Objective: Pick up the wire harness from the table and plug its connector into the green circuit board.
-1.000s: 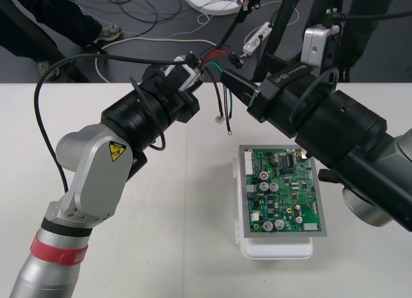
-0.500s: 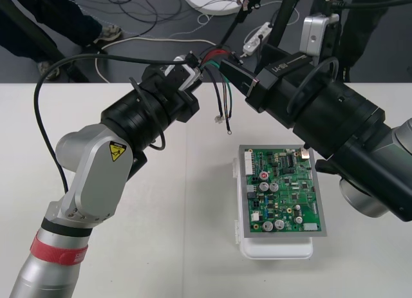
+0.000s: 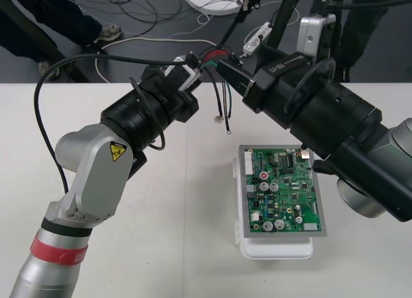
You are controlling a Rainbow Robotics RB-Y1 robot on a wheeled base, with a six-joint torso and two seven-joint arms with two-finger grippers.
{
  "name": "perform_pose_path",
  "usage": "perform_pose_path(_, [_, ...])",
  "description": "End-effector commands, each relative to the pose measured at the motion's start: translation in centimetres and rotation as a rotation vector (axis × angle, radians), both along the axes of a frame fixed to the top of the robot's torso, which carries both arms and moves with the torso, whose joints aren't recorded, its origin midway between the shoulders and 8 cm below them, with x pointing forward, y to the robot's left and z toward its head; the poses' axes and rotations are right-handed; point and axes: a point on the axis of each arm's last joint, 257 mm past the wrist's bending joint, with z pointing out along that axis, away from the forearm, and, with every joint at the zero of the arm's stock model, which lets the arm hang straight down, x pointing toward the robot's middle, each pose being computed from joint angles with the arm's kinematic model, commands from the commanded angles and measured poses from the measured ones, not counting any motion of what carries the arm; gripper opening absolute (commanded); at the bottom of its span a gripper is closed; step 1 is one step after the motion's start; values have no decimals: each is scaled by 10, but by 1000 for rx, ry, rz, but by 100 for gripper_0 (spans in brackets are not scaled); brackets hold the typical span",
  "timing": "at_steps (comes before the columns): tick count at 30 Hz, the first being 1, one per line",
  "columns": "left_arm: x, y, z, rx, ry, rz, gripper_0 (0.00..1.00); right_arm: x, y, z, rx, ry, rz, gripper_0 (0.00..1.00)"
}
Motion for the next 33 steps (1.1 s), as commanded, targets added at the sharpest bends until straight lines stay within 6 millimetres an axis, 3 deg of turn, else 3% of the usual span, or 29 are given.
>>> perform_pose_path(1, [-6, -5, 26, -51, -60, 0, 0, -8, 18, 8, -9, -31, 25, 100])
perform_pose_path(27, [-6, -5, 29, -58, -65, 1, 0, -7, 21, 9, -16, -34, 24, 100])
perform_pose_path(28, [-6, -5, 30, -58, -66, 1, 0, -7, 21, 9, -16, -34, 24, 46])
perform_pose_path(29, [-6, -5, 29, -58, -65, 1, 0, -7, 21, 9, -16, -34, 24, 24])
perform_pose_path(30, [-6, -5, 29, -58, -65, 1, 0, -7, 22, 8, -17, -32, 24, 15])
perform_pose_path(33, [-6, -5, 29, -58, -65, 1, 0, -7, 22, 8, -16, -30, 26, 4])
